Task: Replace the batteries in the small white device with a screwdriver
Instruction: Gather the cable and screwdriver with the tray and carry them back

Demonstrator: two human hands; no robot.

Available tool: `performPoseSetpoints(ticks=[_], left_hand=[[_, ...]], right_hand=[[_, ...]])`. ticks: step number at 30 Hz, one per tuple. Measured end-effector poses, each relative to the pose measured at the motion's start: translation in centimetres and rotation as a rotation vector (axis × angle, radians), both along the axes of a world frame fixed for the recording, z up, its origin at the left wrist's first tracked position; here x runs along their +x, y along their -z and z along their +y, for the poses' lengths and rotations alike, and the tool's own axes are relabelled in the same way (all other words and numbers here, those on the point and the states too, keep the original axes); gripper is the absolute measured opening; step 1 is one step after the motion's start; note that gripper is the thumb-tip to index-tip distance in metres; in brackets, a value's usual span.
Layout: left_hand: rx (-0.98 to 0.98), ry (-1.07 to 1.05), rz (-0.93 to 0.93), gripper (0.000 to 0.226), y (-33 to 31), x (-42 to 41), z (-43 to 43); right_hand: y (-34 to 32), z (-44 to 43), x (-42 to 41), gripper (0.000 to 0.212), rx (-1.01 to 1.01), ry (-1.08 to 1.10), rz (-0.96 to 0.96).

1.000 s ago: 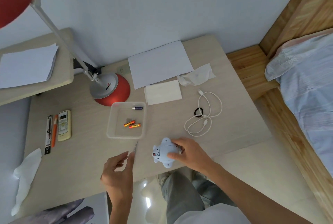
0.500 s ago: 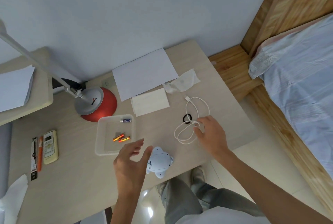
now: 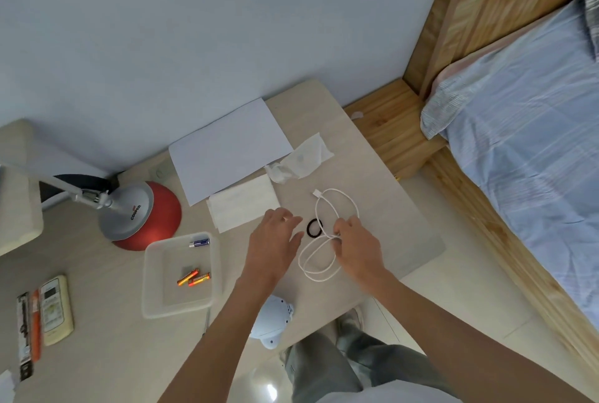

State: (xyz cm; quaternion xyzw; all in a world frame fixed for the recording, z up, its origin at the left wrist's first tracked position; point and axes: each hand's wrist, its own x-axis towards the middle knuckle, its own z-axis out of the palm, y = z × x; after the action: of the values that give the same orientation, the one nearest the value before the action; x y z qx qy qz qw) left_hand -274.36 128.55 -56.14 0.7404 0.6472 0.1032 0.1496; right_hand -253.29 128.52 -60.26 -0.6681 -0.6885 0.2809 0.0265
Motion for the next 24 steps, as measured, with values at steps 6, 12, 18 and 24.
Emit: performPoseSetpoints(ticks=[6,12,18,24], left_hand=[[-0.016,0.296,0.246,0.029,2.8,0.7,2.6],[-0.170,0.296,0.275,0.026,4.1,2.1,3.7],[-0.239,0.304,0.251,0.032,4.8,3.0,4.1],[-0.218,0.269,0.251,0.037,3.9,2.0,4.2]], right_hand=[[0.1,-0.3,2.7,0.002,-0.001,-0.002,-0.016],[0.3,-0.3,4.7,0.003,-0.020,0.008,-0.031],[-0.3,-1.2,6.1,0.005,-0.032,0.063,-0.019],[-2.0,-1.6,6.3,0.013,-0.007,0.112,0.056]])
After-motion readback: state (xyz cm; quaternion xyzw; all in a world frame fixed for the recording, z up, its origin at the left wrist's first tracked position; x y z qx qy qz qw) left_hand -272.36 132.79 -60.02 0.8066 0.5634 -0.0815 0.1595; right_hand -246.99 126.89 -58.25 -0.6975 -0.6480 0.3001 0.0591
